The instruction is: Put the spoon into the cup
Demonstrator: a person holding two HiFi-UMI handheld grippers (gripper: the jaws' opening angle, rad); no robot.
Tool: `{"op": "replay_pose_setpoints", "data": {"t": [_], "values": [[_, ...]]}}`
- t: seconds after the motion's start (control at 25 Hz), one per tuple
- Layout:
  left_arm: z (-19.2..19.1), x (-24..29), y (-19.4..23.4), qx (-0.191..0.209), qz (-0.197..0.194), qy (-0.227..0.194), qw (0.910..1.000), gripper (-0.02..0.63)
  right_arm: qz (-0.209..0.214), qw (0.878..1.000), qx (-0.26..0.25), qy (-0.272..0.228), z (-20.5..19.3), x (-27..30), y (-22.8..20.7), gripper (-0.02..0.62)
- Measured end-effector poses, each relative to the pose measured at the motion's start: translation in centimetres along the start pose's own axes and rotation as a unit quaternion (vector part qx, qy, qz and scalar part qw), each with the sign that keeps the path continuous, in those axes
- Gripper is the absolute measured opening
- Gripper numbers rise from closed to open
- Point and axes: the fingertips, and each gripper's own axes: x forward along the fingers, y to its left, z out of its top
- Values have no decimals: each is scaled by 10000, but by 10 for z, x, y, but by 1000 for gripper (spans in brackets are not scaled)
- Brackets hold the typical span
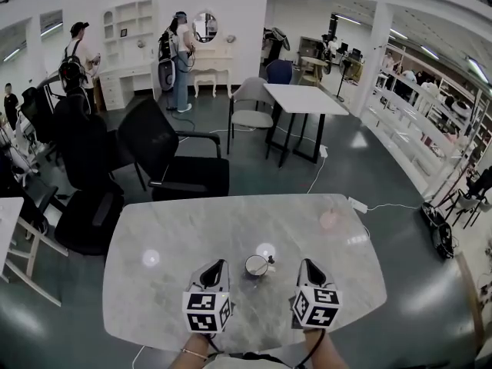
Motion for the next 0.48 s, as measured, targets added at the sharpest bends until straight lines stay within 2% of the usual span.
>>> {"op": "replay_pose_setpoints", "data": {"t": [0.48], "values": [[0,-1,2,24,22,-33,10000,18,-15,9999,15,-101,2,-2,1,31]]}}
